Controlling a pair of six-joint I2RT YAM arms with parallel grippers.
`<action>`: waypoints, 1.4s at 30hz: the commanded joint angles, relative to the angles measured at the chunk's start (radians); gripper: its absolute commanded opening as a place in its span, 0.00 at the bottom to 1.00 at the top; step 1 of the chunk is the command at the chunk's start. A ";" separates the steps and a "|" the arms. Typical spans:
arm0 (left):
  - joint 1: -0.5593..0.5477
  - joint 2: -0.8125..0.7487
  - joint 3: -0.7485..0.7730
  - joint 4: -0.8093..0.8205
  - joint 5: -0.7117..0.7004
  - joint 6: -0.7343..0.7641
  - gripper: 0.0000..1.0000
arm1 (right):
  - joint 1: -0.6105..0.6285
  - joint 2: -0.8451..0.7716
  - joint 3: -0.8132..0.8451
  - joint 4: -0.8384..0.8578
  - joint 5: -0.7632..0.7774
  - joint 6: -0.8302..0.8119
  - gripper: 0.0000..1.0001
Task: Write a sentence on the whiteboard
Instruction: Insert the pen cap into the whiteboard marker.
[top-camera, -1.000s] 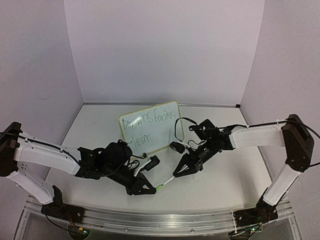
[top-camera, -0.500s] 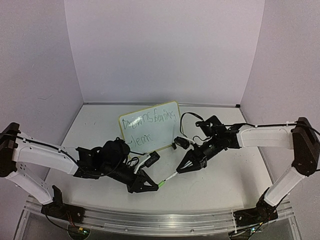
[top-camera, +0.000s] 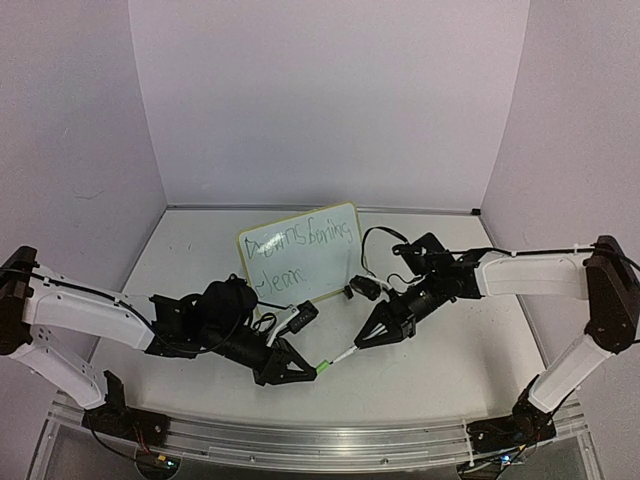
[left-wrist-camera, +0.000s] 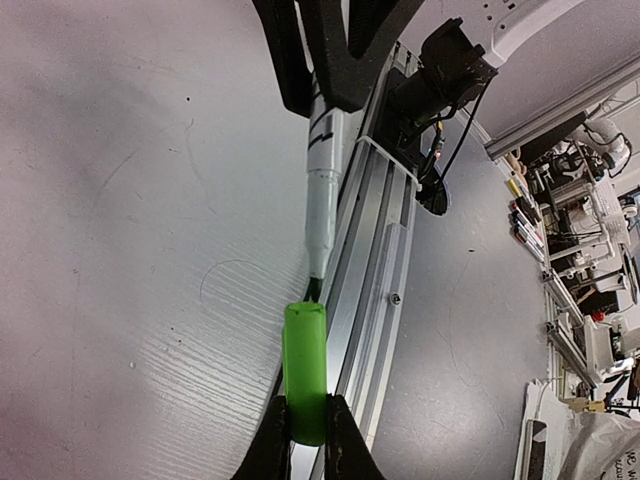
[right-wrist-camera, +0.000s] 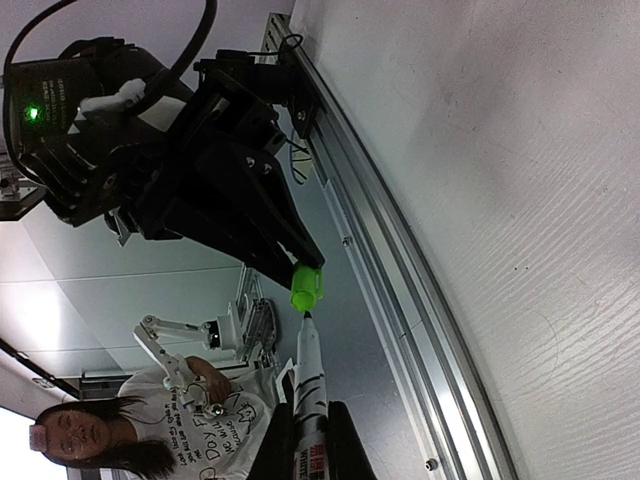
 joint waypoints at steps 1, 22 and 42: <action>-0.002 0.007 0.005 0.051 0.011 -0.016 0.00 | -0.001 -0.047 0.024 0.002 0.002 0.001 0.00; -0.003 0.014 0.010 0.053 0.016 -0.019 0.00 | 0.001 -0.014 0.034 0.003 -0.016 -0.008 0.00; -0.015 0.008 0.022 0.042 0.014 -0.007 0.00 | 0.017 0.008 0.042 0.003 -0.008 -0.011 0.00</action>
